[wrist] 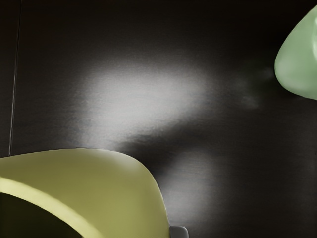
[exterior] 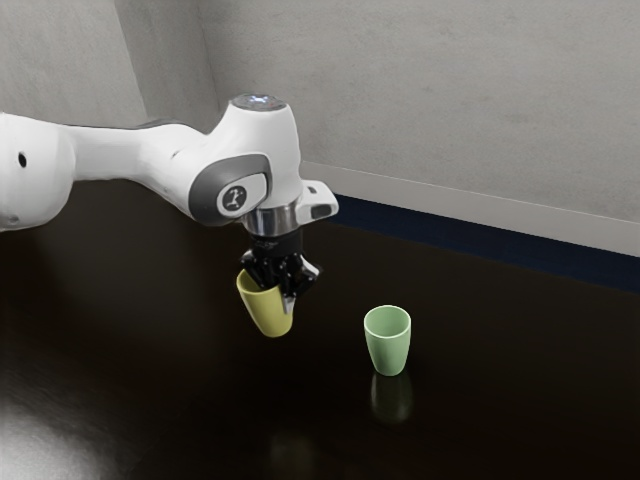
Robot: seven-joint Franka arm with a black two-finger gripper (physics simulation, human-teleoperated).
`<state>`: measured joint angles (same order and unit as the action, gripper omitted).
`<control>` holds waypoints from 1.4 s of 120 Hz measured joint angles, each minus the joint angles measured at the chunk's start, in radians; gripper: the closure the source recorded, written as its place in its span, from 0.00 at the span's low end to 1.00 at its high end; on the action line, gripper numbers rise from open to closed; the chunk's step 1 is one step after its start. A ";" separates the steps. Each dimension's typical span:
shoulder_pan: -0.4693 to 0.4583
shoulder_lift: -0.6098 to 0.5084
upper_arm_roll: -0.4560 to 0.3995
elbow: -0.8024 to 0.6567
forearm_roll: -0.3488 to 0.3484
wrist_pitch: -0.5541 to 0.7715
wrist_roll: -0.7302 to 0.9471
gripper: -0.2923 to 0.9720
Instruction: Place the left cup onto the right cup
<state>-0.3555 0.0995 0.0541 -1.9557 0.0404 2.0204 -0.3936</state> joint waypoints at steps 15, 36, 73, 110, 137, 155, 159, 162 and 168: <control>0.012 0.092 -0.015 0.124 0.013 -0.040 0.000 0.85; 0.009 0.189 -0.031 0.278 0.024 -0.093 0.002 0.85; -0.002 0.301 -0.054 0.439 0.026 -0.132 0.009 0.85; -0.022 0.338 -0.070 0.512 0.020 -0.142 0.014 0.85; -0.041 0.343 -0.092 0.515 0.017 -0.142 0.013 0.85; -0.046 0.359 -0.098 0.531 0.019 -0.142 0.012 0.85; -0.047 0.366 -0.099 0.538 0.019 -0.143 0.012 0.85; -0.047 0.371 -0.099 0.544 0.018 -0.143 0.012 0.85; -0.048 0.382 -0.099 0.553 0.018 -0.144 0.012 0.85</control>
<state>-0.4032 0.4813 -0.0447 -1.4029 0.0583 1.8767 -0.3820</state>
